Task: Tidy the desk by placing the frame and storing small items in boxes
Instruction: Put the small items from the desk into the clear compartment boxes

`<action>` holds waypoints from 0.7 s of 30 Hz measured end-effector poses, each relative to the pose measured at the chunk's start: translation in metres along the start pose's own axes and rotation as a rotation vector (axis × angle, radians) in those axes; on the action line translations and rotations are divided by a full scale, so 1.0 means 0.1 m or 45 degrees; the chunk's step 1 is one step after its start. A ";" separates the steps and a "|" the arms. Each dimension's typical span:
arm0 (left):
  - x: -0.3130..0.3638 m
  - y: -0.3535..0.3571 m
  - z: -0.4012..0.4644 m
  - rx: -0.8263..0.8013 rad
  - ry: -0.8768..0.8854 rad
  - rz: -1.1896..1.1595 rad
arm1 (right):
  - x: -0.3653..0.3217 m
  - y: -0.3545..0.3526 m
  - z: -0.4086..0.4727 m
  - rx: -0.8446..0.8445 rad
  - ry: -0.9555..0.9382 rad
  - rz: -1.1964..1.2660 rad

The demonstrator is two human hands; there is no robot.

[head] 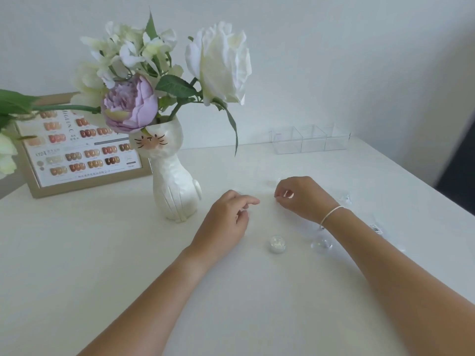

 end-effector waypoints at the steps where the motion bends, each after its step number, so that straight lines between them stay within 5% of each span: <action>1: 0.03 0.02 0.08 0.027 0.022 -0.017 | 0.03 -0.02 0.01 0.059 -0.018 0.025; 7: 0.22 0.25 0.76 0.227 0.046 -0.080 | 0.23 -0.17 0.01 0.574 0.051 0.490; 12: 0.27 0.49 1.41 0.172 0.048 -0.078 | 0.47 -0.29 0.01 0.887 0.329 0.940; 21: 0.11 0.84 2.33 0.215 -0.201 0.027 | 0.67 -0.22 0.07 0.938 0.501 1.208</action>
Point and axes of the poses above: each hand's wrist, its own z-axis towards the middle knuckle, its own y-axis out of the palm, x = y × z, the point moved 1 cm from there along z, towards the middle knuckle, and after that the axes turned 4 degrees about x, right-handed, at the moved point
